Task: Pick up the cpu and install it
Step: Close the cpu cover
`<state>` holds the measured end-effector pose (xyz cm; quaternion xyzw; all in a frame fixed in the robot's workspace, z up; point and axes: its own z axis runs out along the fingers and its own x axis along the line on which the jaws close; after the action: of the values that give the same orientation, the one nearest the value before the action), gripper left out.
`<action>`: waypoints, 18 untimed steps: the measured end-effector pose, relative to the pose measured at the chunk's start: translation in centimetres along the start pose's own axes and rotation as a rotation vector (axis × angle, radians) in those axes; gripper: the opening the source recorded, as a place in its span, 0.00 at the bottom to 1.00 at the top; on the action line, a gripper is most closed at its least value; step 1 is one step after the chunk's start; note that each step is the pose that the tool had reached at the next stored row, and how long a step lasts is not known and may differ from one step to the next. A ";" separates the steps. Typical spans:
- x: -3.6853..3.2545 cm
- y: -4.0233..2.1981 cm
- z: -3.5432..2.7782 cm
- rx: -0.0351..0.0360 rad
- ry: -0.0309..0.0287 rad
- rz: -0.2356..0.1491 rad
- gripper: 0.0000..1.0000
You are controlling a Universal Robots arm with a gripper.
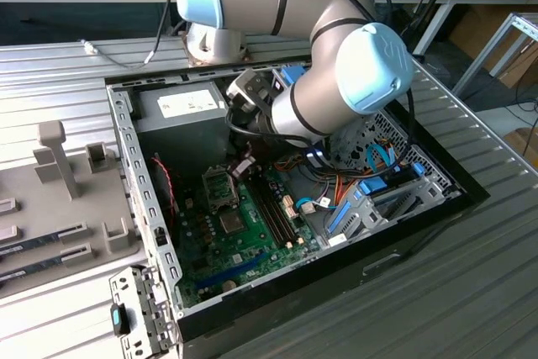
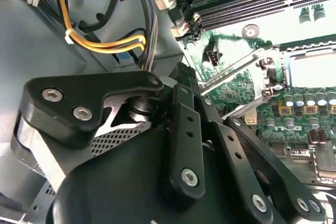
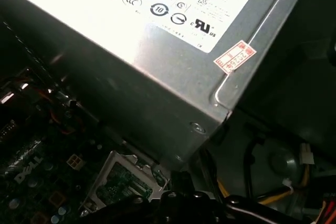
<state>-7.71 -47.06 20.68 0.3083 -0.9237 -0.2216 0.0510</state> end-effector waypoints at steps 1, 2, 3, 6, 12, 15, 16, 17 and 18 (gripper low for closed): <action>0.05 -0.04 -0.07 -0.0005 -0.0004 0.000 0.11; 0.10 -0.08 -0.16 -0.0011 -0.0007 0.000 0.11; 0.17 -0.07 -0.36 -0.0015 -0.0010 0.000 0.11; 0.19 0.08 -0.85 -0.0018 -0.0011 0.000 0.11; 0.33 0.28 -1.80 -0.0021 -0.0014 -0.001 0.11; 0.43 0.23 -2.01 -0.0020 -0.0013 0.000 0.11; 0.44 0.21 -2.01 -0.0020 -0.0013 0.000 0.11; 0.47 0.18 -2.03 -0.0020 -0.0014 -0.001 0.11; 0.48 0.17 -2.06 -0.0019 -0.0011 -0.001 0.11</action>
<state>-7.72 -48.01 22.58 0.3085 -0.9234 -0.2227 0.0507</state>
